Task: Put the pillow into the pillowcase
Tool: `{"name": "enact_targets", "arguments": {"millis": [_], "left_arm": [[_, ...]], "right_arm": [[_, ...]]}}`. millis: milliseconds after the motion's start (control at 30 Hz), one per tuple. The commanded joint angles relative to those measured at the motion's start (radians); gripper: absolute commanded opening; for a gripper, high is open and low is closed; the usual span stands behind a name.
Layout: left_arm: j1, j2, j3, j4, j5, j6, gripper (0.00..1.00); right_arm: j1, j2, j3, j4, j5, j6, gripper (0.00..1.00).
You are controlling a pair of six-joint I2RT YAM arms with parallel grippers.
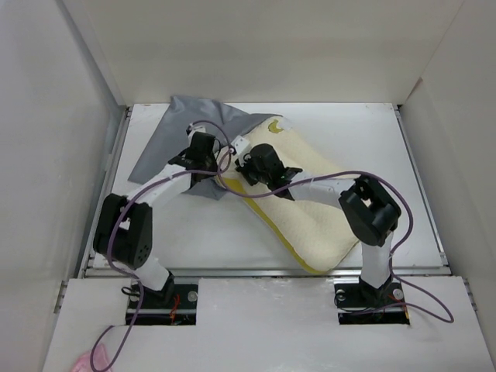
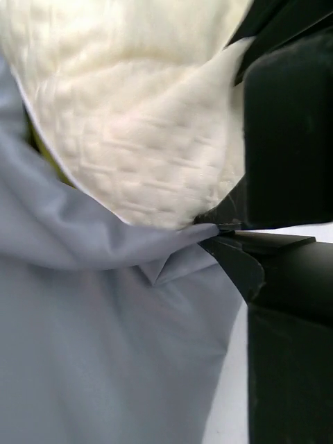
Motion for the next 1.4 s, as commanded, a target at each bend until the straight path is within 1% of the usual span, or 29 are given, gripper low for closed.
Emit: {"name": "enact_targets", "arguments": {"millis": [0,67,100,133,233,267,300,367,400,433,500,600,633,700,800,867,900,967,1000,1033,1067,1100,1133,1200,1233,1267,1300,1333,1367], "left_arm": [[-0.066,-0.232,0.003,0.018,-0.047,0.037,0.00],[-0.162,-0.302,-0.008,0.018,-0.019,0.037,0.00],[-0.163,-0.302,-0.008,0.004,-0.004,0.037,0.00],[-0.218,-0.331,0.005,0.004,0.008,0.037,0.00],[-0.314,-0.354,0.005,-0.020,0.018,0.002,0.00],[-0.372,-0.354,0.005,-0.031,0.018,0.001,0.00],[-0.399,-0.354,0.005,-0.040,0.018,-0.012,0.00],[-0.460,-0.340,0.005,-0.080,-0.010,-0.055,0.00],[-0.480,-0.328,0.005,-0.153,-0.036,-0.083,0.00],[-0.502,-0.328,0.017,-0.192,-0.094,-0.107,0.00],[-0.569,-0.351,0.017,-0.255,-0.136,-0.155,0.00],[-0.609,-0.386,-0.009,-0.264,-0.125,-0.176,0.00],[-0.609,-0.400,-0.032,-0.255,-0.125,-0.186,0.00],[-0.609,-0.400,-0.052,-0.231,-0.114,-0.195,0.00],[-0.609,-0.371,-0.063,-0.171,-0.046,-0.204,0.00],[-0.609,-0.330,-0.063,-0.160,-0.021,-0.215,0.00],[-0.609,-0.317,-0.063,-0.171,-0.021,-0.215,0.20],[-0.609,-0.308,-0.049,-0.229,-0.031,-0.215,0.70],[-0.609,-0.308,-0.019,-0.256,-0.048,-0.215,0.99],[-0.609,-0.308,0.001,-0.286,-0.103,-0.215,0.99],[-0.609,-0.338,0.024,-0.312,-0.135,-0.204,0.99],[-0.609,-0.352,0.072,-0.362,-0.166,-0.204,0.99],[-0.596,-0.368,0.095,-0.384,-0.227,-0.204,0.99],[-0.551,-0.415,0.127,-0.409,-0.270,-0.195,0.99],[-0.536,-0.431,0.147,-0.409,-0.295,-0.186,0.99],[-0.517,-0.444,0.147,-0.409,-0.324,-0.186,0.99],[-0.470,-0.455,0.160,-0.409,-0.324,-0.169,0.99],[-0.444,-0.467,0.160,-0.383,-0.324,-0.135,0.99],[-0.415,-0.468,0.160,-0.363,-0.309,-0.114,0.99]], "right_arm": [[-0.005,-0.010,-0.016,-0.020,-0.040,0.079,0.00],[-0.005,0.021,0.018,-0.020,-0.055,0.131,0.00],[-0.005,0.033,0.034,-0.020,-0.055,0.150,0.00],[-0.005,0.049,0.054,-0.029,-0.055,0.171,0.00],[-0.005,0.086,0.142,-0.058,0.009,0.246,0.00],[-0.005,0.099,0.162,-0.075,0.059,0.277,0.00],[-0.005,0.109,0.203,-0.093,0.084,0.317,0.00],[-0.005,0.121,0.249,-0.130,0.150,0.344,0.00],[-0.005,0.121,0.293,-0.155,0.211,0.354,0.00],[-0.014,0.132,0.307,-0.191,0.234,0.364,0.00],[-0.046,0.141,0.317,-0.201,0.248,0.420,0.00],[-0.092,0.126,0.299,-0.161,0.143,0.512,0.00],[-0.104,0.113,0.260,-0.131,0.056,0.521,0.00],[-0.105,0.069,0.219,-0.042,0.017,0.544,0.00],[-0.105,0.023,0.183,-0.006,-0.017,0.596,0.00],[-0.105,-0.006,0.145,0.021,-0.078,0.607,0.00],[-0.105,-0.037,0.128,0.055,-0.110,0.616,0.00],[-0.105,-0.068,0.093,0.064,-0.176,0.607,0.00],[-0.105,-0.081,0.047,0.064,-0.195,0.593,0.00],[-0.092,-0.107,0.023,0.064,-0.205,0.563,0.00],[-0.092,-0.120,-0.004,0.054,-0.206,0.553,0.03],[-0.092,-0.129,-0.049,0.054,-0.216,0.540,0.22],[-0.092,-0.149,-0.070,0.035,-0.216,0.527,0.31],[-0.092,-0.173,-0.102,0.020,-0.197,0.480,0.43],[-0.092,-0.187,-0.111,-0.012,-0.187,0.464,0.53],[-0.092,-0.222,-0.120,-0.028,-0.187,0.423,0.58],[-0.092,-0.241,-0.120,-0.043,-0.187,0.397,0.64],[-0.092,-0.261,-0.120,-0.060,-0.177,0.380,0.75],[-0.092,-0.301,-0.120,-0.087,-0.176,0.342,0.79]]}}
